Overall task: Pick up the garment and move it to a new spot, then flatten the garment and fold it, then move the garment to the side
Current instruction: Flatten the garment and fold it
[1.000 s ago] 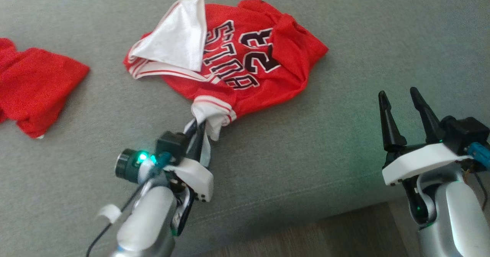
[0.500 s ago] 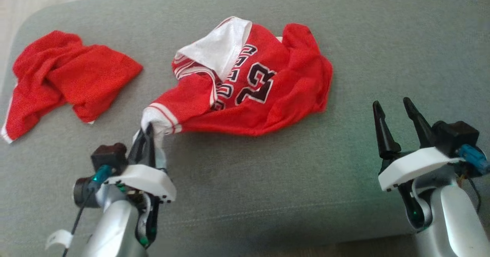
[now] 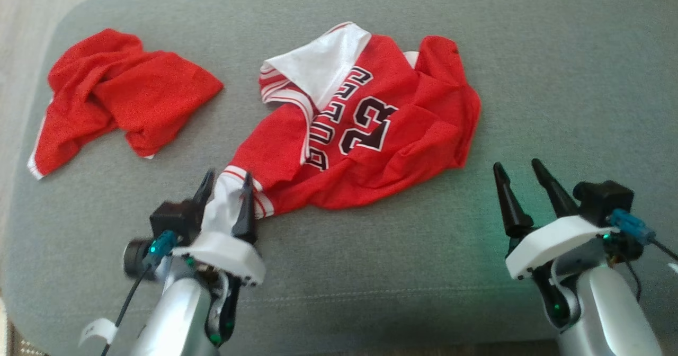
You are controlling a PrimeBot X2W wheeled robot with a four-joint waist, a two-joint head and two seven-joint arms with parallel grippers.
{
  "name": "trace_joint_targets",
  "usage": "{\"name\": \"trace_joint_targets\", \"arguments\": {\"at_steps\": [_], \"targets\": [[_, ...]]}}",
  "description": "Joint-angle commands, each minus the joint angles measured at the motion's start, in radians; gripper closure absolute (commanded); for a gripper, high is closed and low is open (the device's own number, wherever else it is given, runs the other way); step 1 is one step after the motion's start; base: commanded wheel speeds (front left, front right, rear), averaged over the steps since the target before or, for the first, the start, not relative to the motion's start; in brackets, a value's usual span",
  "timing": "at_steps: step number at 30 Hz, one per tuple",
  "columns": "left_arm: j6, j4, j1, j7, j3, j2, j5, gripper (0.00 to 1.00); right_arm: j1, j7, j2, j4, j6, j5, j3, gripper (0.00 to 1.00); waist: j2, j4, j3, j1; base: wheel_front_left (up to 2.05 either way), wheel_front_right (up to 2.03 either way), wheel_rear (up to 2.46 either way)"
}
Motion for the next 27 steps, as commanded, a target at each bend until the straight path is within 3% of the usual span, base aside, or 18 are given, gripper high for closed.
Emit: {"name": "trace_joint_targets", "arguments": {"at_steps": [1,7,16,23,27], "targets": [[-0.010,-0.076,-0.011,-0.013,0.019,0.002,0.011,0.00,-0.034,-0.015,-0.001,-0.017,0.000,0.019,0.034,0.00,0.0000,0.016,-0.005,0.0000,0.00,0.00,0.00],[-0.029,-0.209,0.054,-0.013,-0.029,-0.005,0.016,0.00,-0.065,-0.027,-0.001,0.047,0.000,0.030,0.057,0.00,0.0000,0.065,-0.008,0.0000,0.00,0.00,0.00],[-0.030,-0.242,0.082,-0.013,-0.100,-0.007,-0.004,0.00,-0.198,-0.033,-0.001,0.224,0.000,-0.008,0.053,0.00,0.0000,0.149,0.001,0.0000,0.00,0.00,0.00],[-0.023,-0.236,0.076,-0.013,-0.118,-0.007,-0.015,0.00,-0.300,-0.067,-0.001,0.375,0.000,-0.082,-0.073,0.00,0.0000,0.191,0.015,0.0000,0.00,0.00,0.00],[-0.020,-0.237,0.074,-0.013,-0.117,-0.007,-0.017,0.00,-0.324,-0.081,-0.001,0.432,0.000,-0.089,-0.092,0.00,0.0000,0.193,0.021,0.0000,0.00,0.00,0.00]]}}
